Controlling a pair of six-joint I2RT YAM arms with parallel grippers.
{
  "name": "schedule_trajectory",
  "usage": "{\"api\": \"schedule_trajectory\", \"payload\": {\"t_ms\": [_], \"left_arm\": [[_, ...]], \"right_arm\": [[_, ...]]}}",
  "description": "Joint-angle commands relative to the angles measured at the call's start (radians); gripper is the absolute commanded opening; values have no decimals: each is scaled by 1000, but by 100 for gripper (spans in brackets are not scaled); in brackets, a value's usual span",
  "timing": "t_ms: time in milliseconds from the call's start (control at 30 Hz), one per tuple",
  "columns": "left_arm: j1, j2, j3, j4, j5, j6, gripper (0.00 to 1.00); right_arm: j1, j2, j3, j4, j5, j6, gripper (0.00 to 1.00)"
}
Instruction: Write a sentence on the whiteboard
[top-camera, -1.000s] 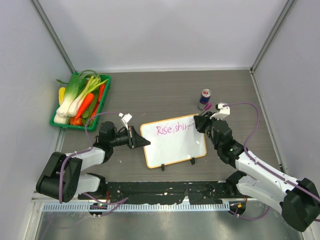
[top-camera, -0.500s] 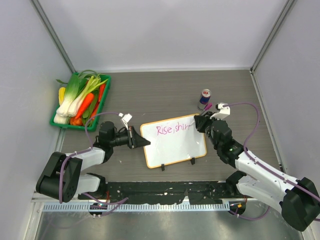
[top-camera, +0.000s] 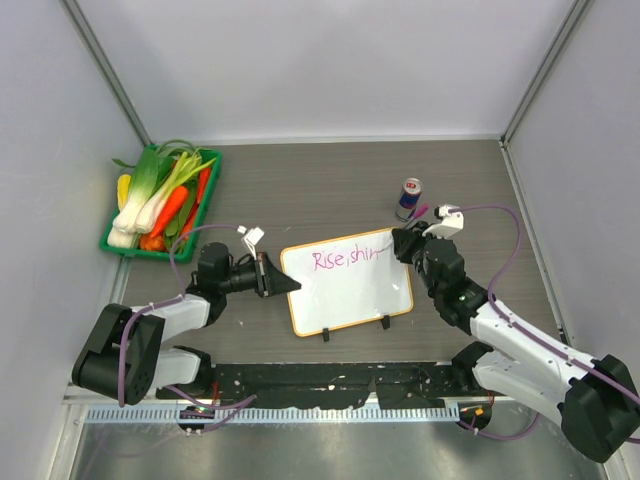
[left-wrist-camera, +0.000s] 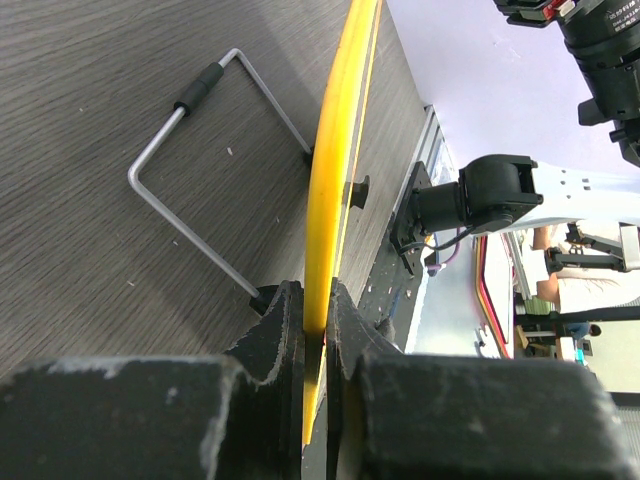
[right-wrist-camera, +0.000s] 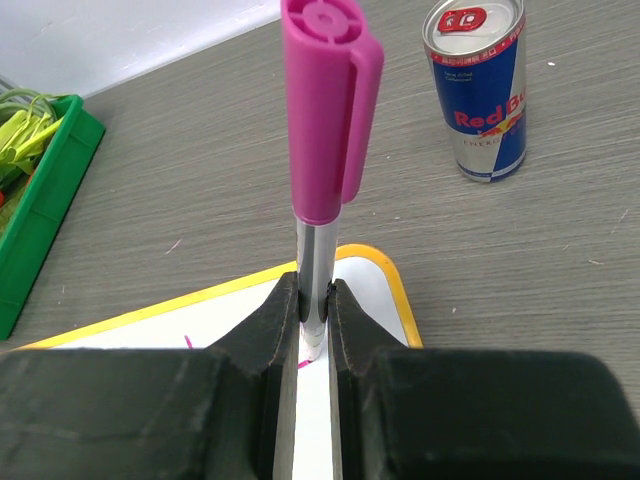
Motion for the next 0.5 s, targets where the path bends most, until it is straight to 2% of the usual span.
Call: {"api": "schedule_trajectory", "payload": {"t_ms": [0, 467], "left_arm": [[0, 12, 4, -55, -93, 72, 0], [2, 17, 6, -54, -92, 72, 0]], "right_arm": [[-9, 24, 40, -5, 39, -22, 1], [-10, 46, 68, 24, 5, -4, 1]]}}
